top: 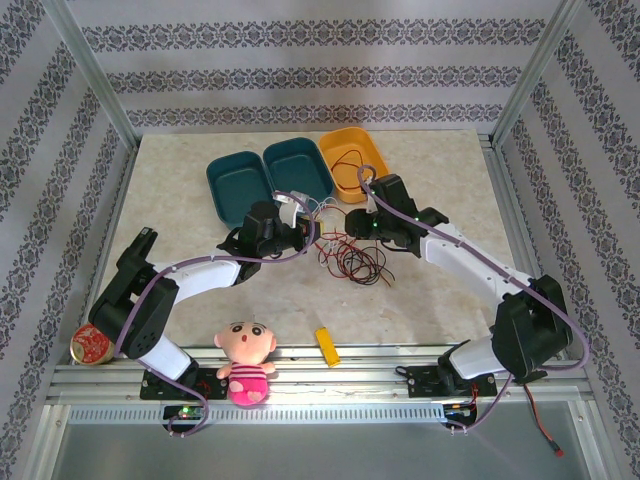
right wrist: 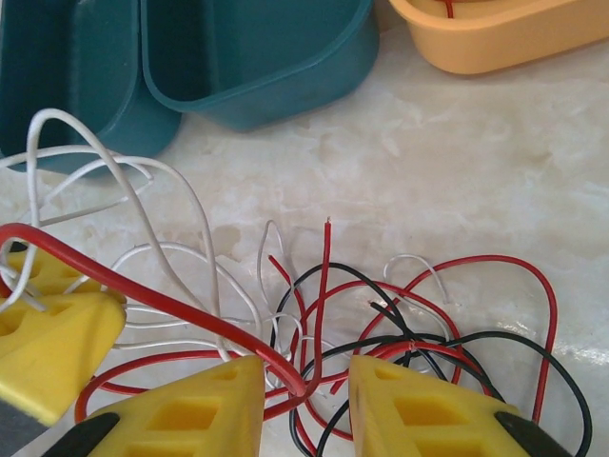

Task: Untangle the cables

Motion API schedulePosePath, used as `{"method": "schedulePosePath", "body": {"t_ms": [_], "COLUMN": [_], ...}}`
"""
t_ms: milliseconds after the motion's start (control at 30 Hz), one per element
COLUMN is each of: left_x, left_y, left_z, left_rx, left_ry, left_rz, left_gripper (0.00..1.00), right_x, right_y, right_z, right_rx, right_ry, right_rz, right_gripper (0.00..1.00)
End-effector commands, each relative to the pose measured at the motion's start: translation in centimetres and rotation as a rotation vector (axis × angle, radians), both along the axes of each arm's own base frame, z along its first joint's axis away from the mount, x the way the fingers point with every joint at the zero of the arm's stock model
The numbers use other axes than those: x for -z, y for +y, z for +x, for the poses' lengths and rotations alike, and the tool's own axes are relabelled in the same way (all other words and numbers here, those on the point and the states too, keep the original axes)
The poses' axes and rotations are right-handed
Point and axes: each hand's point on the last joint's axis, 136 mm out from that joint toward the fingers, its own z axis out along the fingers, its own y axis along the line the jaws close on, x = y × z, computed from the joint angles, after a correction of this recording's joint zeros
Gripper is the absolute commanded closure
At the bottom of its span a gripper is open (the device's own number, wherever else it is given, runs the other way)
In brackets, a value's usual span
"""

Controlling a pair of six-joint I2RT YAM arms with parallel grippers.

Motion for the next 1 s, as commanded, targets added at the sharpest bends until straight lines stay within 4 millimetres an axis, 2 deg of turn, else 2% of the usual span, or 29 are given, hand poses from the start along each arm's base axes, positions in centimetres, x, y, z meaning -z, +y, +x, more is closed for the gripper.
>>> {"method": "schedulePosePath", "body": {"t_ms": [0, 300, 400, 633, 800, 967], "left_x": [-0.9, -1.0, -1.1, -0.9, -0.3, 0.9], "left_y": [-0.4, -0.7, -0.7, -0.4, 0.1, 0.5], "left_z": [-0.6, -0.7, -0.7, -0.9, -0.9, -1.0], "left_rx": [0.027, 0.039, 0.041, 0.033, 0.008, -0.007], "left_ry": [-0.013, -0.011, -0.010, -0.007, 0.002, 0.029], "left_rz": [-0.010, -0.029, -0.034, -0.021, 0.005, 0.024], "left_gripper": [1.00, 1.00, 1.00, 1.00, 0.99, 0.86], "right_x": [0.5, 1.2, 1.6, 1.5, 0.6, -1.5], "right_y": [0.2, 0.4, 0.3, 0.1, -1.7, -3.9], "right_z": [0.3, 0.5, 0.6, 0.7, 0.6, 0.1], "right_rx": [-0.026, -0.034, -0.034, -0.024, 0.038, 0.127], "right_ry": [-0.012, -0.011, -0.005, -0.019, -0.057, -0.119], "right_rz": [0.009, 0.012, 0.009, 0.002, -0.051, -0.082], "right_gripper": [0.71, 0.72, 0.75, 0.98, 1.00, 1.00]}}
